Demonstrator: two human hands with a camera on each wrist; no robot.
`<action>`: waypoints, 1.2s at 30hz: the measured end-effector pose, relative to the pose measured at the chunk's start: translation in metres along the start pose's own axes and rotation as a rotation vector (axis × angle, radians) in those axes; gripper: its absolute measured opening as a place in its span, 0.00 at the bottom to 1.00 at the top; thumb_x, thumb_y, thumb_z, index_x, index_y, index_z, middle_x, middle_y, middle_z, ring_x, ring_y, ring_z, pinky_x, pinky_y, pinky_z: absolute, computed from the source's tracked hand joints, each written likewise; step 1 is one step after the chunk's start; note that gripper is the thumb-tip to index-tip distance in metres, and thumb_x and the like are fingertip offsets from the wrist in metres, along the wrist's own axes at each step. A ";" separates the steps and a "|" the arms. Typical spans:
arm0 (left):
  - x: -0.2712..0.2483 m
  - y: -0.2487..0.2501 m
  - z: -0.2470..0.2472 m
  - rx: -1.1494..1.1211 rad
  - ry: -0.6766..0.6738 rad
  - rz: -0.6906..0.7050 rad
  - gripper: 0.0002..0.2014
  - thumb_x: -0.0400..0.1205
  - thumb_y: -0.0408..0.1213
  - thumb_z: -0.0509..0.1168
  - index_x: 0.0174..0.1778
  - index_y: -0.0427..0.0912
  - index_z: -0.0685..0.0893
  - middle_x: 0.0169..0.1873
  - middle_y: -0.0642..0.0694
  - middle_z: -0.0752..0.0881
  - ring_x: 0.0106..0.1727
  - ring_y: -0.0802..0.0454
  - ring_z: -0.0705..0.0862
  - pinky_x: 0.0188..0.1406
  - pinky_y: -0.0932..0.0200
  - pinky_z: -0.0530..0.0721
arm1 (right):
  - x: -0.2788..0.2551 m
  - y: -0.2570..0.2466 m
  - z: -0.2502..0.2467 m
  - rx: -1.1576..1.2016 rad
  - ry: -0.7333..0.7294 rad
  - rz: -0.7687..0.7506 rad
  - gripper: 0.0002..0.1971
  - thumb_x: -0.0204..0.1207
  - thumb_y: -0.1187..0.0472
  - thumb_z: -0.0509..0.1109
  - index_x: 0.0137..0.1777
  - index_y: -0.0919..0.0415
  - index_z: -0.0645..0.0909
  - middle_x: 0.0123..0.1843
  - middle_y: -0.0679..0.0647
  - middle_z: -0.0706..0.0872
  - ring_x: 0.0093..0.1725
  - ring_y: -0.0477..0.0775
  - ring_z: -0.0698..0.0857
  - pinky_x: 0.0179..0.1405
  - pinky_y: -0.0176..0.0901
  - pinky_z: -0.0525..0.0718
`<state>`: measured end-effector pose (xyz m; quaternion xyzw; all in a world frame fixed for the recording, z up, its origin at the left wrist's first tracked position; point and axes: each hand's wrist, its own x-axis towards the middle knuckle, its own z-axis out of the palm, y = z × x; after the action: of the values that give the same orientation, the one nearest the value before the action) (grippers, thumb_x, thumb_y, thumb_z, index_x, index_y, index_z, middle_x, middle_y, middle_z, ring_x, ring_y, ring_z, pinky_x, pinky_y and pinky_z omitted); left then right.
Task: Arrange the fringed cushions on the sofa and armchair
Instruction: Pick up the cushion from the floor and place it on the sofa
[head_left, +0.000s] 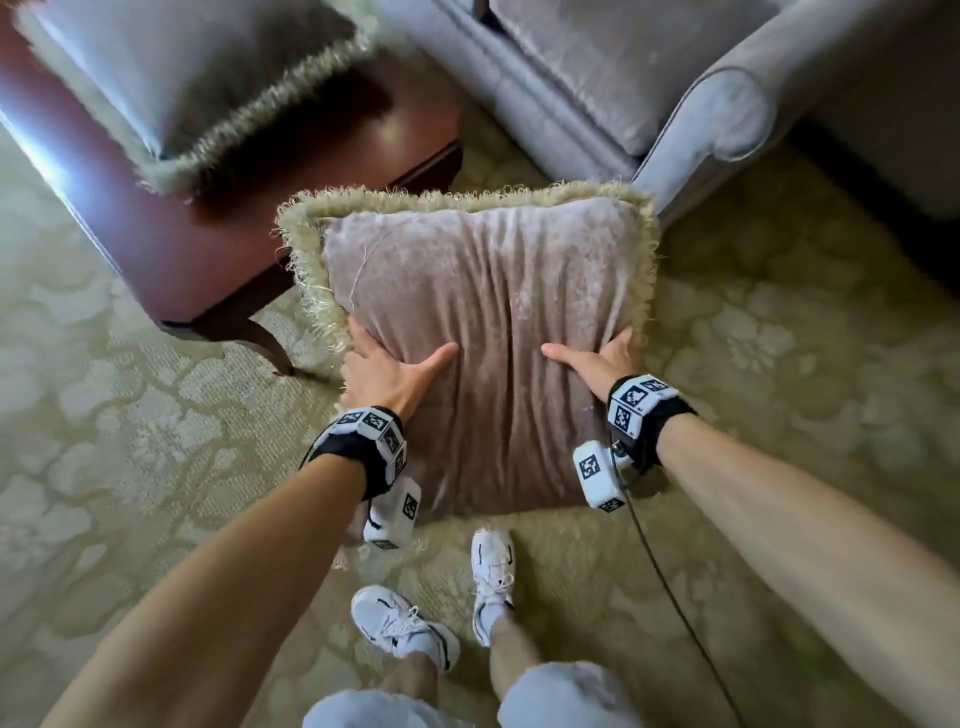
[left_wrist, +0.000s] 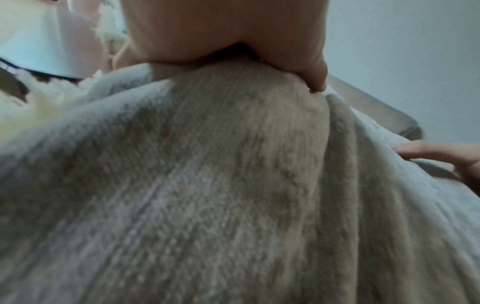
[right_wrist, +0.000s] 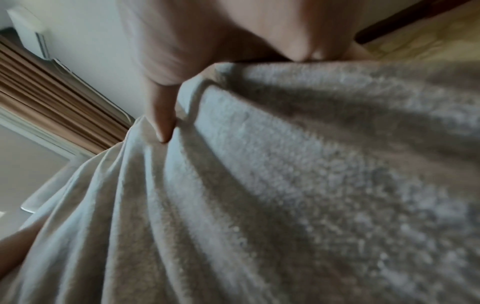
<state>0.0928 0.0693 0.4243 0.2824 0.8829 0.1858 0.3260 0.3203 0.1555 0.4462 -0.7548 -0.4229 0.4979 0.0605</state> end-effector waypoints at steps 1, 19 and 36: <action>-0.009 0.015 -0.012 -0.001 0.004 0.006 0.69 0.58 0.79 0.68 0.85 0.47 0.40 0.75 0.30 0.69 0.76 0.32 0.69 0.73 0.31 0.69 | -0.014 -0.012 -0.015 0.006 0.016 -0.012 0.66 0.65 0.40 0.80 0.84 0.57 0.30 0.88 0.59 0.46 0.85 0.63 0.55 0.81 0.57 0.55; -0.090 0.245 -0.143 -0.032 0.159 0.180 0.61 0.69 0.65 0.71 0.86 0.45 0.39 0.80 0.30 0.60 0.80 0.33 0.62 0.77 0.35 0.64 | -0.109 -0.156 -0.193 0.162 0.172 -0.252 0.63 0.67 0.45 0.81 0.85 0.62 0.35 0.86 0.63 0.54 0.84 0.65 0.56 0.82 0.56 0.56; 0.079 0.436 -0.164 -0.130 0.170 0.293 0.62 0.67 0.68 0.71 0.86 0.47 0.39 0.79 0.31 0.63 0.79 0.32 0.65 0.75 0.34 0.67 | 0.032 -0.348 -0.258 0.186 0.304 -0.331 0.62 0.65 0.43 0.81 0.86 0.60 0.40 0.85 0.64 0.59 0.82 0.67 0.62 0.80 0.57 0.60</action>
<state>0.0957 0.4306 0.7284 0.3698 0.8426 0.3113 0.2373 0.3309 0.4836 0.7304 -0.7326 -0.4792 0.3984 0.2735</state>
